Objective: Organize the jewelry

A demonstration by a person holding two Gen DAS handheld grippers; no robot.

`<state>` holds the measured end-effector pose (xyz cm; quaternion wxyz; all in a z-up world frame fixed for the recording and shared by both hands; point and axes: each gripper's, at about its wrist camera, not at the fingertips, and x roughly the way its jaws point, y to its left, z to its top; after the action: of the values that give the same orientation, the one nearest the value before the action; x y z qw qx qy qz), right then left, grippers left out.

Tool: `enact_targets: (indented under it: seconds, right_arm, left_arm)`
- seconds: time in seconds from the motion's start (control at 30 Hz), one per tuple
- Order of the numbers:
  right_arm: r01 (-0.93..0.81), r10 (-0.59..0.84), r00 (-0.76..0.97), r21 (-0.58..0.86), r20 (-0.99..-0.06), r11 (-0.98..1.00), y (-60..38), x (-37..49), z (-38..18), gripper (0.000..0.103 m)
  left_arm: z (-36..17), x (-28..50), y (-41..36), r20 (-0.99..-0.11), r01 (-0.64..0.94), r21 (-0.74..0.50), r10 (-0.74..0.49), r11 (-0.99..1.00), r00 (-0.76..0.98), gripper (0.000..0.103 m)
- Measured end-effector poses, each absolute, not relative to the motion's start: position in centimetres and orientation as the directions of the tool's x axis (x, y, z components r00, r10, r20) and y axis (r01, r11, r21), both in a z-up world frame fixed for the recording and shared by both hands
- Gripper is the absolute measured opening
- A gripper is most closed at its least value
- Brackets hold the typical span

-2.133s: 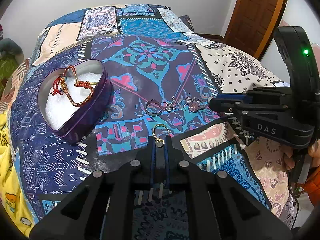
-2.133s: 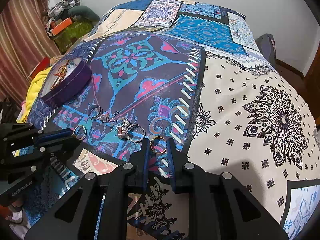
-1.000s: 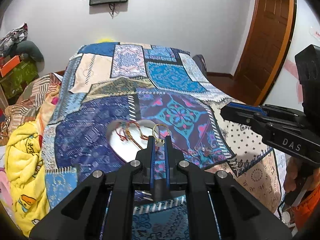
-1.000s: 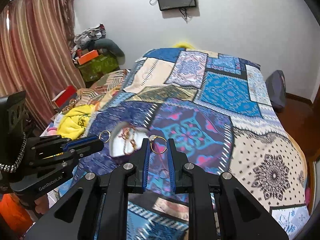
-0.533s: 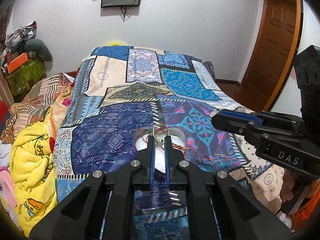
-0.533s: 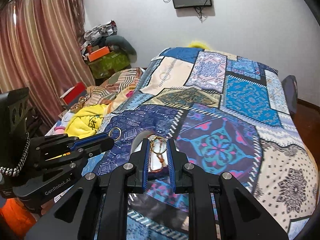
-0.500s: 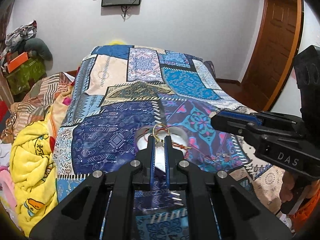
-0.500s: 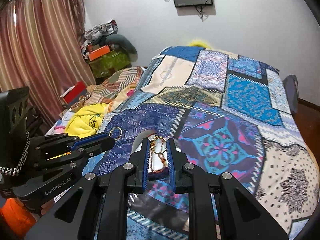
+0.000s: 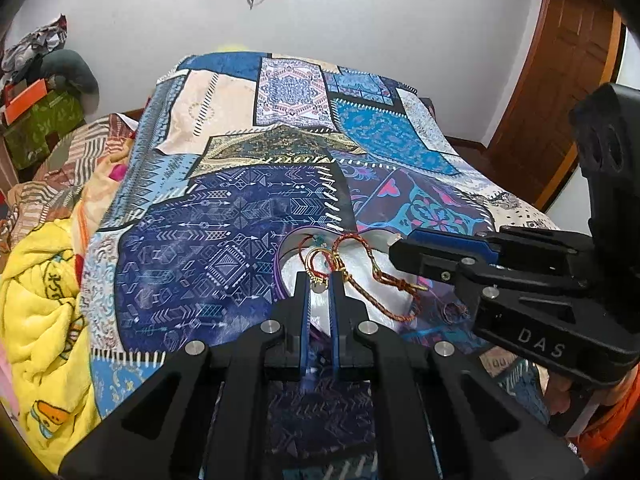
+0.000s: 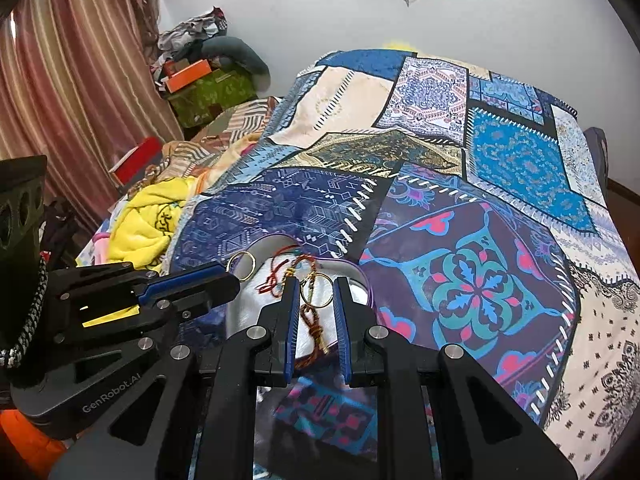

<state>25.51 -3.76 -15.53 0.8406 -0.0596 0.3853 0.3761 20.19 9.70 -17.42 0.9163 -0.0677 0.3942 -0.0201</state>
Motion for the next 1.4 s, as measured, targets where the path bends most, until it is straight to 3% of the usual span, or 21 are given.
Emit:
enact_targets:
  seconds: [0.8, 0.97, 1.4]
  right_arm:
    - [-0.707, 0.537, 0.425, 0.104, -0.729, 0.700, -2.9, 26.0, -16.5, 0.016]
    - [-0.702, 0.536, 0.421, 0.112, -0.732, 0.703, -3.2, 26.0, -16.2, 0.022]
    - [-0.672, 0.551, 0.488, 0.112, -0.677, 0.732, -6.0, 24.4, -12.8, 0.023]
  left_arm:
    - [-17.6, 21.3, 9.1, -0.724, -0.013, -0.082, -0.050, 0.997, 0.688, 0.007]
    - [-17.0, 21.0, 9.5, -0.723, -0.034, -0.095, -0.046, 0.995, 0.689, 0.024]
    - [-13.8, 19.0, 9.4, -0.692, -0.047, -0.101, -0.037, 0.994, 0.720, 0.029]
